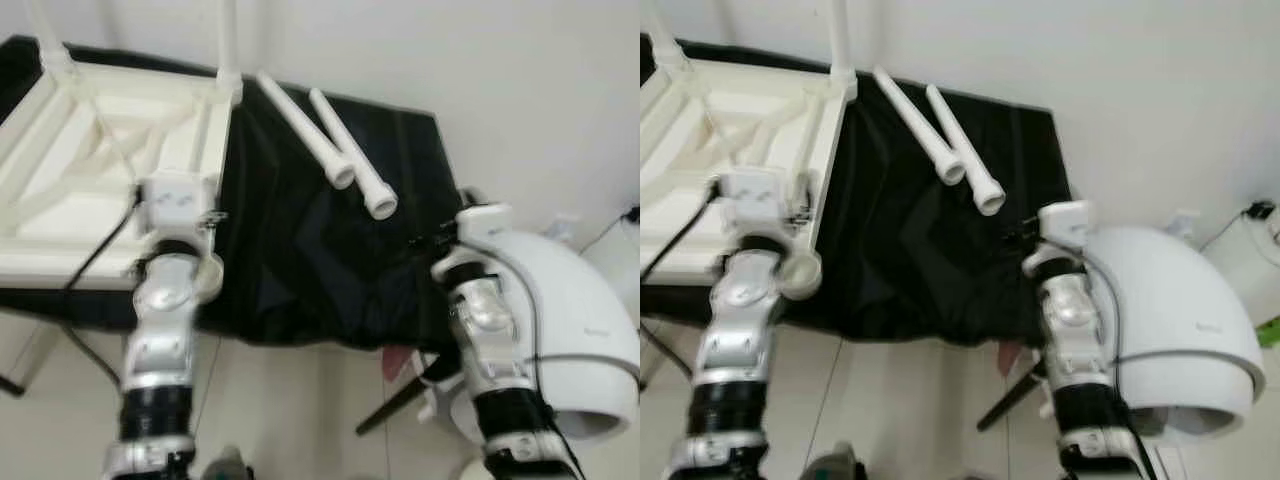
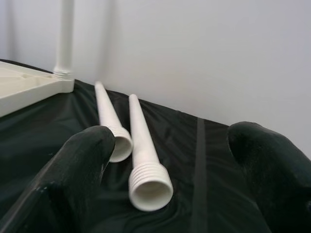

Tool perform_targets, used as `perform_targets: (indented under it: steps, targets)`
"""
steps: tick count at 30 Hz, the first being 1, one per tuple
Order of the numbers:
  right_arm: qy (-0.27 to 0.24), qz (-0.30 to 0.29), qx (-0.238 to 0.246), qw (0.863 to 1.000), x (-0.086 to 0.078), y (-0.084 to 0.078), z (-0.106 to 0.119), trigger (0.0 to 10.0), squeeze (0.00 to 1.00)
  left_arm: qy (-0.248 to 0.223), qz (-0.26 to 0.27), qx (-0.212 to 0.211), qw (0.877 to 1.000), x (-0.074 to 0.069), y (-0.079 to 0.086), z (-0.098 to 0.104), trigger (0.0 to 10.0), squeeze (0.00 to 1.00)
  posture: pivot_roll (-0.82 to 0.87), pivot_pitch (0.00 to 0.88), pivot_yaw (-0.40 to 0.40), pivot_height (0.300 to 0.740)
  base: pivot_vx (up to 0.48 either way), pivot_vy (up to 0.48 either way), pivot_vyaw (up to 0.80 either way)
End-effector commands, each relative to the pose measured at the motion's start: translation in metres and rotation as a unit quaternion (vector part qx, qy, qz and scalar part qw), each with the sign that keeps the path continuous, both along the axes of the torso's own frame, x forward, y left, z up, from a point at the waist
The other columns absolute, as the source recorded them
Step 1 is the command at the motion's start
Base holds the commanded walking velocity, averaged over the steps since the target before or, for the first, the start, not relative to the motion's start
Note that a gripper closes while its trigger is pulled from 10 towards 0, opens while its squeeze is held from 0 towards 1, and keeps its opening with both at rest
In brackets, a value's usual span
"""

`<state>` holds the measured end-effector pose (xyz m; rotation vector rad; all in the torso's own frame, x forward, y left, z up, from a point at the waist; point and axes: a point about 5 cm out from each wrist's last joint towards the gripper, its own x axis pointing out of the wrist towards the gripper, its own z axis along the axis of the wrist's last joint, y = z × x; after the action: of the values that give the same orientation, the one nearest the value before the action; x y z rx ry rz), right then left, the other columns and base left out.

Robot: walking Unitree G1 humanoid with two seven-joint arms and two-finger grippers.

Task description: Building children table

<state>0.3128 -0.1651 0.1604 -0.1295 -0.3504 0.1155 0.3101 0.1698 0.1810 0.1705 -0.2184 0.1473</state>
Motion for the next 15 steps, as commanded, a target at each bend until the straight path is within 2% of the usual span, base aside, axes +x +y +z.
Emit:
perform_targets:
  steps: [1, 4, 8, 15]
  targets:
    - [0.005, -0.024, 0.000, 1.000, -0.0017, -0.0140, -0.0022, 10.0, 0.00, 0.006, -0.020, -0.004, 1.000, 0.0019, -0.0129, -0.0015, 10.0, 0.00, 0.05, 0.026, -0.100, 0.740, 0.270, 0.000, 0.00]
    - [0.005, -0.025, -0.001, 1.000, -0.0014, -0.0146, -0.0019, 10.0, 0.00, 0.005, -0.019, -0.003, 1.000, 0.0026, -0.0127, -0.0011, 10.0, 0.00, 0.05, 0.025, -0.099, 0.740, 0.240, 0.000, 0.00]
    - [0.009, -0.024, 0.008, 1.000, -0.0002, -0.0149, -0.0020, 10.0, 0.00, 0.002, -0.015, -0.003, 1.000, 0.0037, -0.0134, 0.0006, 10.0, 0.00, 0.05, 0.026, -0.096, 0.740, 0.000, 0.000, 0.00]
    - [0.026, -0.013, -0.006, 1.000, 0.0046, -0.0162, -0.0027, 10.0, 0.00, -0.001, -0.030, -0.001, 1.000, 0.0050, -0.0171, 0.0054, 10.0, 0.00, 0.04, 0.032, -0.091, 0.740, 0.000, 0.000, 0.00]
